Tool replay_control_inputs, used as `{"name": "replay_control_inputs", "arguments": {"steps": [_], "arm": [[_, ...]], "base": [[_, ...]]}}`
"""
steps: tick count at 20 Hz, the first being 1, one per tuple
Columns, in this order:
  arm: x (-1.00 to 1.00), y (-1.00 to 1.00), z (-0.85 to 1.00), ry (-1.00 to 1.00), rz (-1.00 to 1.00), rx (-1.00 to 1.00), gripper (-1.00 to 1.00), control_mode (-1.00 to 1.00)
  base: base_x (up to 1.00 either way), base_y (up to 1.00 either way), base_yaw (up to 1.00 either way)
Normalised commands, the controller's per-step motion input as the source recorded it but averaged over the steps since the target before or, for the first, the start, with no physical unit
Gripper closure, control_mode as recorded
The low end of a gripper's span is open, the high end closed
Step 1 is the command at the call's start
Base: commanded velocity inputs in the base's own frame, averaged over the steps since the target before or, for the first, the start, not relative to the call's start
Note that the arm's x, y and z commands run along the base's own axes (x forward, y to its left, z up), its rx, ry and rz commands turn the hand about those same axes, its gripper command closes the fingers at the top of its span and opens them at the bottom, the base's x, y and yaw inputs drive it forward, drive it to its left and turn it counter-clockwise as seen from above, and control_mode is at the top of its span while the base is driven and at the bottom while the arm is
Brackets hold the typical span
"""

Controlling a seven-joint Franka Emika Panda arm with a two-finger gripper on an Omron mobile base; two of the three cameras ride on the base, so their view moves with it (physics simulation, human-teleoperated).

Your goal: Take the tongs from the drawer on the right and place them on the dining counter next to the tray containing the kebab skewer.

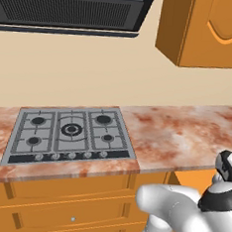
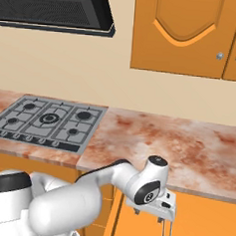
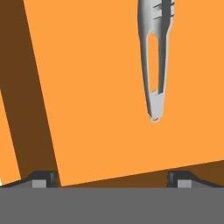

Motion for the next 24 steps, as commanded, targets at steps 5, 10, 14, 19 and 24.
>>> {"name": "replay_control_inputs", "arguments": {"steps": [5,10,14,19,24], "arm": [[0.00,-0.15,-0.15,0.00,0.00,0.00,-1.00,-1.00],[0.00,-0.10,-0.18,0.00,0.00,0.00,-1.00,-1.00],[0.00,-0.11,-0.08,0.00,0.00,0.00,-1.00,-1.00],[0.00,-0.05,-0.09,0.00,0.00,0.00,-1.00,-1.00],[0.00,-0.01,-0.12,0.00,0.00,0.00,-1.00,-1.00]], "base": [[0.00,0.00,0.00],[0.00,0.00,0.00],[0.00,0.00,0.00],[0.00,0.00,0.00],[0.00,0.00,0.00]]}}
